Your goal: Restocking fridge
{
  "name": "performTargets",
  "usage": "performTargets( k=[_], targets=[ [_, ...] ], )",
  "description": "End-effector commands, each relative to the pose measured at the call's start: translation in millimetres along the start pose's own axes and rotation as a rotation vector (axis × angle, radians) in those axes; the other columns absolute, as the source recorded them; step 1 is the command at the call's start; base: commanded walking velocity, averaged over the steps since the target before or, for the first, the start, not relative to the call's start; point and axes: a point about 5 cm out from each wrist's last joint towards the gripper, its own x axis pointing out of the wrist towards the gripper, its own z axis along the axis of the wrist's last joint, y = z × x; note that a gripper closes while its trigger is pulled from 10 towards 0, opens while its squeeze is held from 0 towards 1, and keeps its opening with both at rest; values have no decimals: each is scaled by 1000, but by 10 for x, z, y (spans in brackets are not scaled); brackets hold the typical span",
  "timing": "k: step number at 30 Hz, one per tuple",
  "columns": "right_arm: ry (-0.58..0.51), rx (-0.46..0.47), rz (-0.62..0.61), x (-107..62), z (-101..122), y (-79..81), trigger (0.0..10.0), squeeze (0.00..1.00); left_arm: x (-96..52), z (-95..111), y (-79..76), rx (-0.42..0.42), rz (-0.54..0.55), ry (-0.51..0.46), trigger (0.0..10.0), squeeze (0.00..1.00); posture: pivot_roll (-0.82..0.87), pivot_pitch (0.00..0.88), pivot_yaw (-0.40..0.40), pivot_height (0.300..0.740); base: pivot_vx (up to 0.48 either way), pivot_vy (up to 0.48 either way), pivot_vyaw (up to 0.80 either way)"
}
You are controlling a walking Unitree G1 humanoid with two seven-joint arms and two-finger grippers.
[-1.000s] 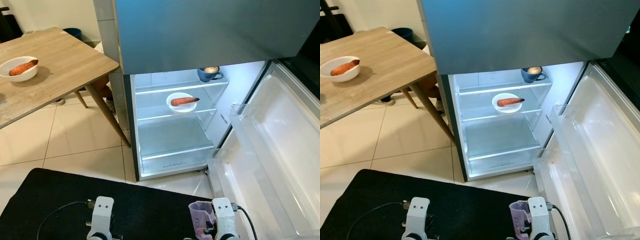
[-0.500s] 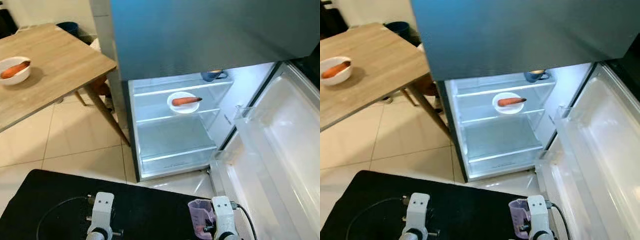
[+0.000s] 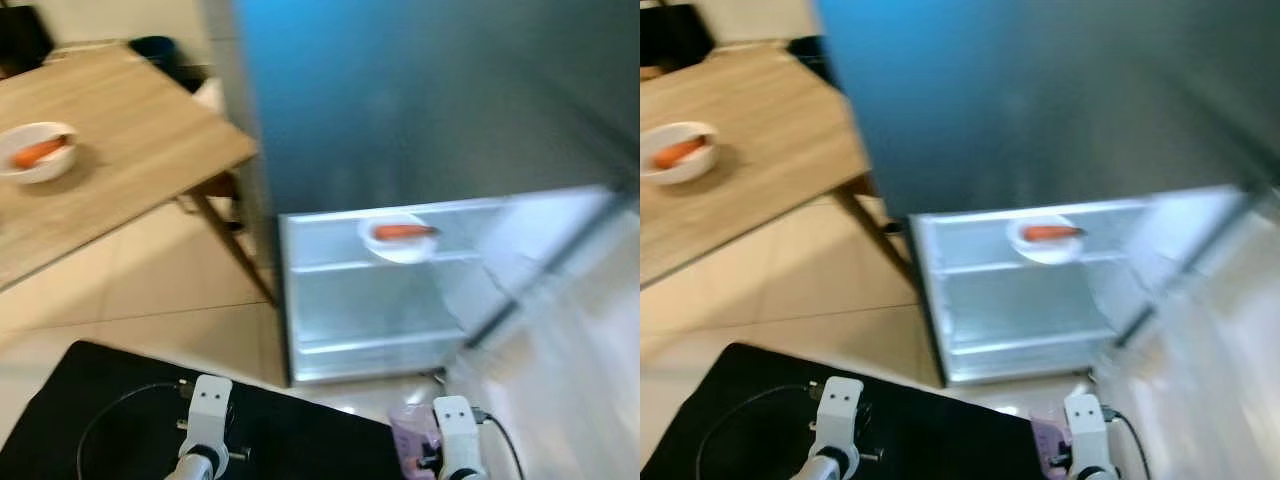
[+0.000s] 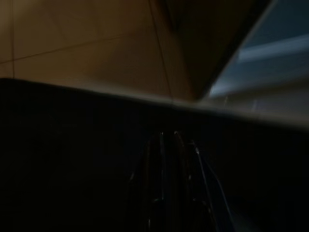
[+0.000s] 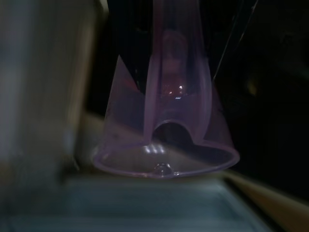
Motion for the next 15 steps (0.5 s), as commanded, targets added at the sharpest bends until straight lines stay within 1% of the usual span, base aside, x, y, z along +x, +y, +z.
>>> performTargets(
  k=[1, 8, 10, 15],
  targets=[
    [79, -1, -29, -108, -240, -102, 10000, 0, 59, 114, -76, 10, -27, -42, 10000, 0, -100, 106, 18, 740, 334, 0, 0],
    [79, 0, -29, -109, -241, -103, 10000, 0, 58, 117, -78, 12, -28, -44, 10000, 0, -100, 106, 19, 740, 334, 0, 0],
    [80, 2, -30, -111, -246, -99, 10000, 0, 57, 136, -93, 10, -35, -62, 10000, 0, -99, 106, 21, 740, 0, 0, 0],
    [80, 5, -33, -113, -250, -100, 10000, 0, 52, 136, -87, 14, -37, -67, 10000, 0, -100, 106, 23, 740, 0, 0, 0]
  ],
)
